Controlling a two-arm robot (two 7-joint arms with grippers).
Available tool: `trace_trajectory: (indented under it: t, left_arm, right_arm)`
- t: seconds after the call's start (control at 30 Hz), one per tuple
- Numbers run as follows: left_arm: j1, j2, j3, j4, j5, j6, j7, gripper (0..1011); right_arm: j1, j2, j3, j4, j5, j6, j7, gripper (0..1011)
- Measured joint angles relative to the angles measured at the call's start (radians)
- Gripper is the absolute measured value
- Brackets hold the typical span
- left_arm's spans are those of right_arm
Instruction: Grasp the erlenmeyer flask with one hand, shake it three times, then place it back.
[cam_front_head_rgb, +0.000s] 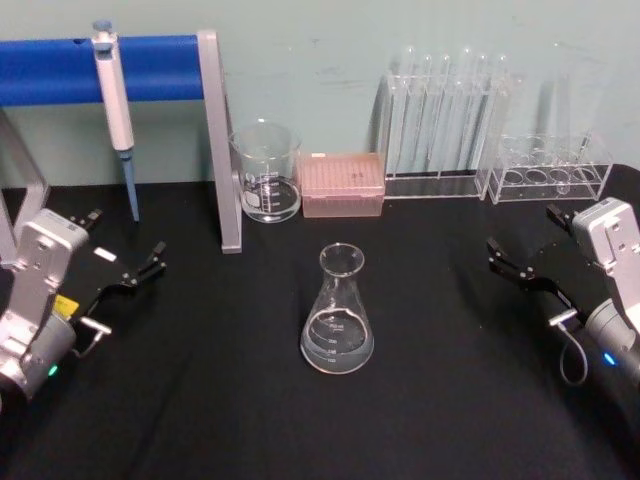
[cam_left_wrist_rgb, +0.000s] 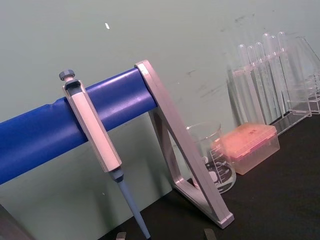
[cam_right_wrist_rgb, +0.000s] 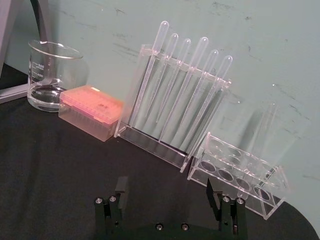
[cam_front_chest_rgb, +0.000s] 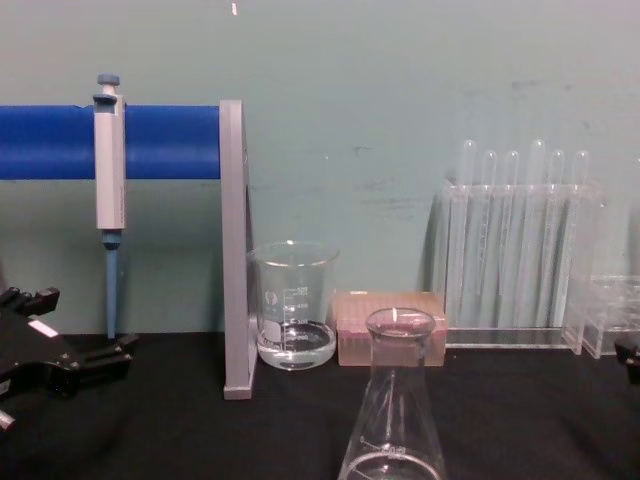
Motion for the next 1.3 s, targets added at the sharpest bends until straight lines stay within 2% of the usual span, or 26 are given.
trace_trajectory:
  t: [1.3]
  left_arm:
    - [0.000, 0.000, 0.000, 0.000, 0.000, 0.000, 0.000, 1001]
  right_arm:
    - [0.000, 0.000, 0.000, 0.000, 0.000, 0.000, 0.000, 1000]
